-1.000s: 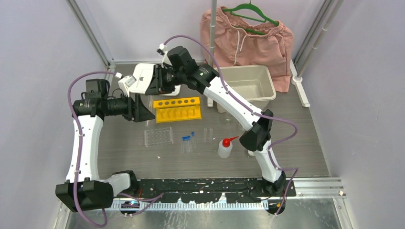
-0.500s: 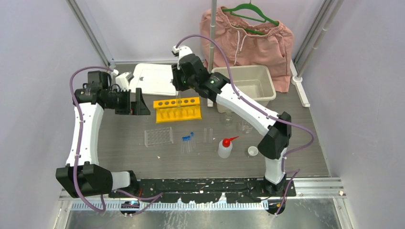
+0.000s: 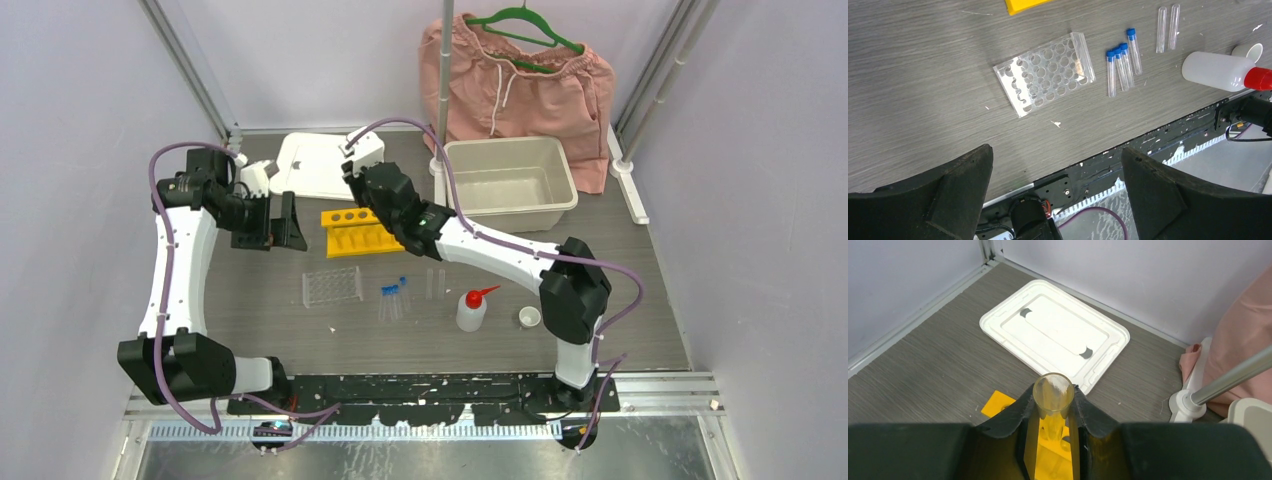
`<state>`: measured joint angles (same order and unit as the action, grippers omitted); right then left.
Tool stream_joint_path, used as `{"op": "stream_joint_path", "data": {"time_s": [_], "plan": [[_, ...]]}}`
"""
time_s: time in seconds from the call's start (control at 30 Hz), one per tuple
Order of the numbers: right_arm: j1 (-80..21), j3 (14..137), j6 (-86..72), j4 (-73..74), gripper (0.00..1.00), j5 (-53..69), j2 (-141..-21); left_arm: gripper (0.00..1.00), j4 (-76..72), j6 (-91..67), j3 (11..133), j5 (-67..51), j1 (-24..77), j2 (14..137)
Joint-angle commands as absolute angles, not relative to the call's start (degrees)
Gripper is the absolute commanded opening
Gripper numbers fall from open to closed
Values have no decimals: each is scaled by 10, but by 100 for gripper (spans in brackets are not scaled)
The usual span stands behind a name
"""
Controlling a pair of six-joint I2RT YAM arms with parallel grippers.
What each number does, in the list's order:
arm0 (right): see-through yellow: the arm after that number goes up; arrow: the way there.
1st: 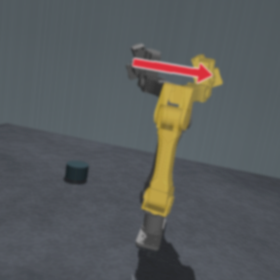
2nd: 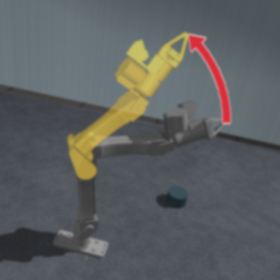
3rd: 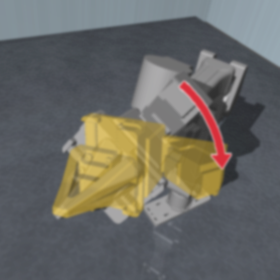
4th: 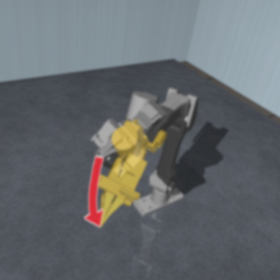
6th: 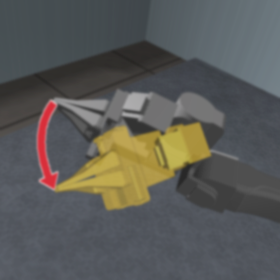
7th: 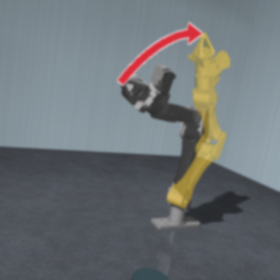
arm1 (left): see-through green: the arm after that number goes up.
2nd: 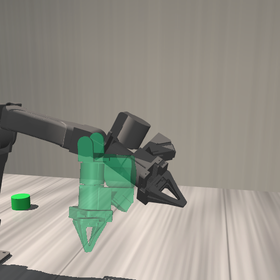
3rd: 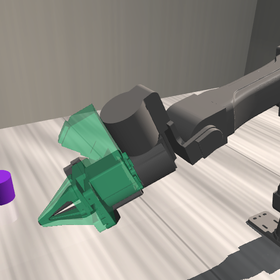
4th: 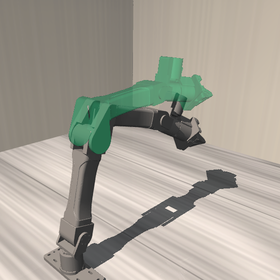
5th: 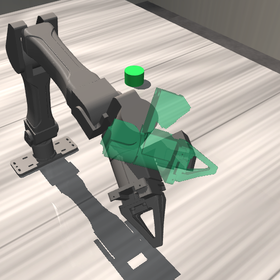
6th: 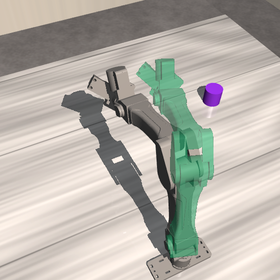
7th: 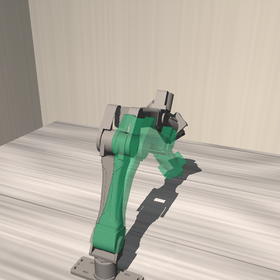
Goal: Organize the chemistry lab equipment
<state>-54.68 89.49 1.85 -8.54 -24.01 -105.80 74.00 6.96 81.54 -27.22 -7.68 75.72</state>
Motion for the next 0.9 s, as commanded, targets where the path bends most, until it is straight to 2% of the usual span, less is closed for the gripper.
{"op": "stream_joint_path", "data": {"time_s": [0.0, 0.87], "plan": [[-555, 888, 51, -201, 1, -272, -1052, 100, 759, 81, 838, -265, -80, 752], [-557, 854, 27, -188, 0, -285, -1078, 100, 763, 83, 844, -264, -81, 740]]}}
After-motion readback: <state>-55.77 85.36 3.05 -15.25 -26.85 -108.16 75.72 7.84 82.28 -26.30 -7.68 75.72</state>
